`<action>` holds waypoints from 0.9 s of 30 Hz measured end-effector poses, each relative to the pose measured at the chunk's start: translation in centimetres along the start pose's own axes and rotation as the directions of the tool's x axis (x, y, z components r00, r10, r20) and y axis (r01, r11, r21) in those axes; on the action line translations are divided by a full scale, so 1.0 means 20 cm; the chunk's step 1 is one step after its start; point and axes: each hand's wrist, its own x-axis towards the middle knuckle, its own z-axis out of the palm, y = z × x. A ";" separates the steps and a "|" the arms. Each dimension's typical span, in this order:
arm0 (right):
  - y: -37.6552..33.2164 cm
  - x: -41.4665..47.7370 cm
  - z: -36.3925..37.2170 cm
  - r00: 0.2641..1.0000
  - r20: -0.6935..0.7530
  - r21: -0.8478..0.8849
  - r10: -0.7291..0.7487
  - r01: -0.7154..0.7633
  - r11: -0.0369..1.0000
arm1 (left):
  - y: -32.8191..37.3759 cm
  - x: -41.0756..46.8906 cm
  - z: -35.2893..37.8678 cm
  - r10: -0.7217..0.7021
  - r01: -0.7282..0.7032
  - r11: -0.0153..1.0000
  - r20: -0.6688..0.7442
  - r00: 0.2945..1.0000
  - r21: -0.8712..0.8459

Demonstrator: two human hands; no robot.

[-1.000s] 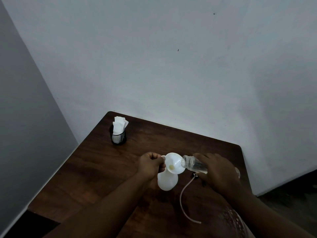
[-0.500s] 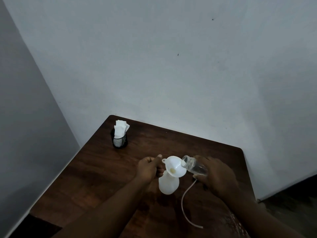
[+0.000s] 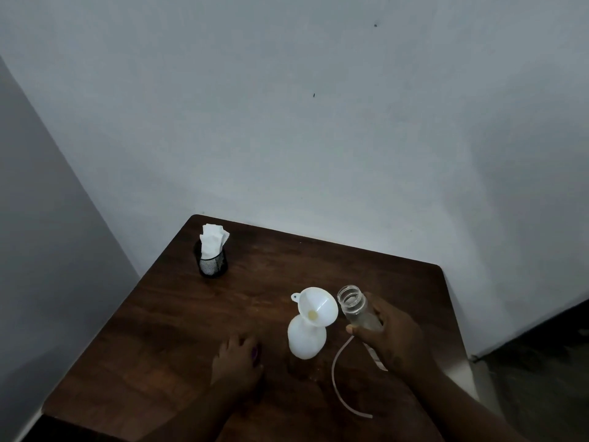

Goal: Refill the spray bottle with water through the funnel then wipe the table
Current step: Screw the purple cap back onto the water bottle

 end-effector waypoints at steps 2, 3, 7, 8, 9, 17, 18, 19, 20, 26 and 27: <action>0.00 -0.02 0.01 0.999 0.032 0.083 0.039 -0.041 0.996 | -0.01 0.00 0.03 0.039 -0.044 0.997 0.084 0.996 0.064; 0.00 -0.02 0.01 0.998 0.045 0.114 0.053 -0.058 0.992 | -0.01 0.00 0.05 0.049 -0.058 0.995 0.099 0.994 0.082; -0.01 -0.05 0.03 0.997 0.045 0.142 0.057 -0.063 0.988 | -0.03 0.01 0.09 0.102 -0.114 0.978 0.071 0.992 0.174; -0.01 -0.05 0.03 0.998 0.027 0.123 0.060 -0.062 0.990 | -0.04 0.01 0.09 0.111 -0.121 0.974 0.063 0.992 0.190; -0.01 -0.06 0.03 0.998 0.017 0.112 0.065 -0.066 0.992 | -0.04 0.01 0.10 0.124 -0.132 0.972 0.049 0.991 0.197; -0.04 -0.09 0.02 0.996 0.017 0.143 0.093 -0.095 0.985 | 0.06 -0.10 0.04 0.366 -0.366 0.930 -0.036 0.930 -0.013; -0.05 -0.09 0.02 0.996 0.004 0.131 0.088 -0.088 0.987 | 0.09 -0.14 0.02 0.417 -0.418 0.907 -0.029 0.908 -0.043; -0.06 -0.10 0.02 0.997 -0.001 0.135 0.082 -0.081 0.988 | 0.13 -0.17 0.00 0.470 -0.471 0.879 -0.030 0.882 -0.069; -0.07 -0.10 0.01 0.997 -0.008 0.139 0.073 -0.071 0.988 | 0.16 -0.21 -0.02 0.520 -0.520 0.848 -0.028 0.854 -0.102; -0.08 -0.10 -0.01 0.996 -0.046 0.147 0.075 -0.067 0.987 | 0.47 -0.40 -0.23 0.584 -0.635 0.641 -0.264 0.768 -0.431; -0.09 -0.10 -0.01 0.996 -0.055 0.155 0.071 -0.062 0.986 | 0.52 -0.42 -0.26 0.560 -0.637 0.588 -0.317 0.765 -0.499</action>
